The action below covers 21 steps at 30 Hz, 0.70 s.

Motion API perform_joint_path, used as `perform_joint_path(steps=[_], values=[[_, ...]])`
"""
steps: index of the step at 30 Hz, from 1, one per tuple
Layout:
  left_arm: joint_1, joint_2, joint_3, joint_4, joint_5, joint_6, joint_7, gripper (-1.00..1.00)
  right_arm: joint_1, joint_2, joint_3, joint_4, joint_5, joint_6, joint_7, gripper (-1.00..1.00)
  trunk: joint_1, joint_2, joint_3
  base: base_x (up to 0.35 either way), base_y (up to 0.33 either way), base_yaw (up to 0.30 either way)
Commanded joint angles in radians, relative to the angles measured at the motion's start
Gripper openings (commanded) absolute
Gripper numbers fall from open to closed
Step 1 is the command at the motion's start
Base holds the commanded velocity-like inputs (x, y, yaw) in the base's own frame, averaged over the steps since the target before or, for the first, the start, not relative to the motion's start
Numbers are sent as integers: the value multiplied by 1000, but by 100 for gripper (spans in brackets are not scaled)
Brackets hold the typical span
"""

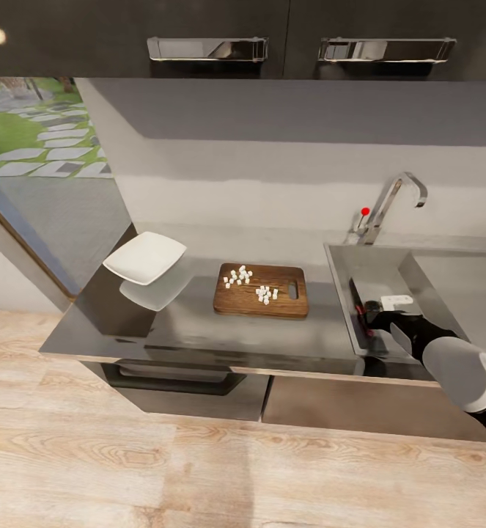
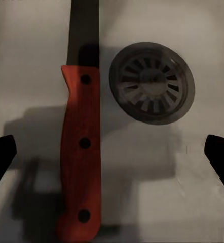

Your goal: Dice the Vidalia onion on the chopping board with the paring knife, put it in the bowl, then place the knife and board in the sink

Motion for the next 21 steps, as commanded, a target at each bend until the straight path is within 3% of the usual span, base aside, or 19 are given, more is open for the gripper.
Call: perform_joint_path(steps=[1, 13, 16, 18, 19, 20, 21], values=[[0, 1, -3, -3, 1, 6, 6, 100, 0, 0, -8, -2, 10, 5, 5, 100, 1, -2, -1, 0, 0, 0], [0, 1, -1, 1, 1, 8, 8, 100, 0, 3, -19, -56, 4, 27, 7, 100, 1, -2, -1, 0, 0, 0], [0, 1, -1, 3, 1, 8, 8, 100, 0, 30, -22, -229, -24, 200, 10, 100, 1, -2, -1, 0, 0, 0], [0, 0, -1, 2, 0, 8, 8, 100, 0, 78, -17, -445, -72, 401, 39, 100, 1, -2, -1, 0, 0, 0], [0, 0, -1, 2, 0, 8, 8, 100, 0, 103, -17, -520, -82, 457, 58, 100, 1, -2, -1, 0, 0, 0], [0, 0, 0, 2, 0, 8, 8, 100, 0, 144, -16, -619, -89, 522, 88, 100, 1, -2, -1, 0, 0, 0], [0, 0, 0, 2, 0, 8, 8, 100, 3, 171, -16, -677, -91, 548, 105, 100, 1, -2, -1, 0, 0, 0]])
